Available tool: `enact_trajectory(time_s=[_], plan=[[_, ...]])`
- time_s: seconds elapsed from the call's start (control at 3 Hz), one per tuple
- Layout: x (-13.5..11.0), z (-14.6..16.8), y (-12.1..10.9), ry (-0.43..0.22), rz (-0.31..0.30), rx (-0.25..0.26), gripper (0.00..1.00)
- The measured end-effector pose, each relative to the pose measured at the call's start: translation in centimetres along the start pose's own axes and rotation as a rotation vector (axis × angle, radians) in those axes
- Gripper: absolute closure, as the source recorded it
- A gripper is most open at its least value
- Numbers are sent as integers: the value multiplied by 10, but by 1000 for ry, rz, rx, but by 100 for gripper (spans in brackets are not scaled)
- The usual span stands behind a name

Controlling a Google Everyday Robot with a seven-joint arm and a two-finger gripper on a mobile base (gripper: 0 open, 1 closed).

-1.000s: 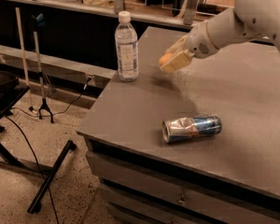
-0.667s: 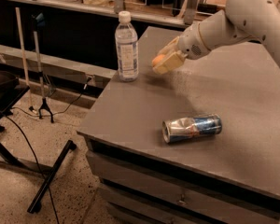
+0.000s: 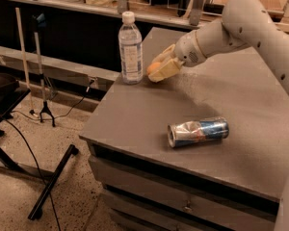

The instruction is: Move orange near blue plastic bottle

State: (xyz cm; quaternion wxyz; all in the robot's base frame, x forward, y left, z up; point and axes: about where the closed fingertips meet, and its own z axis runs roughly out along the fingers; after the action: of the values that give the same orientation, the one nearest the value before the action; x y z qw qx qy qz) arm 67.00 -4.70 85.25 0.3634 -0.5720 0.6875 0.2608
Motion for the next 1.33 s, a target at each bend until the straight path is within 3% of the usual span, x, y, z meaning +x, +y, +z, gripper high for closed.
enact_trajectory(time_s=[0.33,1.0,1.33], plan=[[-3,11,6,-16,-5,-55,65],[-5,20,9,-18,-7,-78,3],[-5,22,9,-18,-7,-80,0]])
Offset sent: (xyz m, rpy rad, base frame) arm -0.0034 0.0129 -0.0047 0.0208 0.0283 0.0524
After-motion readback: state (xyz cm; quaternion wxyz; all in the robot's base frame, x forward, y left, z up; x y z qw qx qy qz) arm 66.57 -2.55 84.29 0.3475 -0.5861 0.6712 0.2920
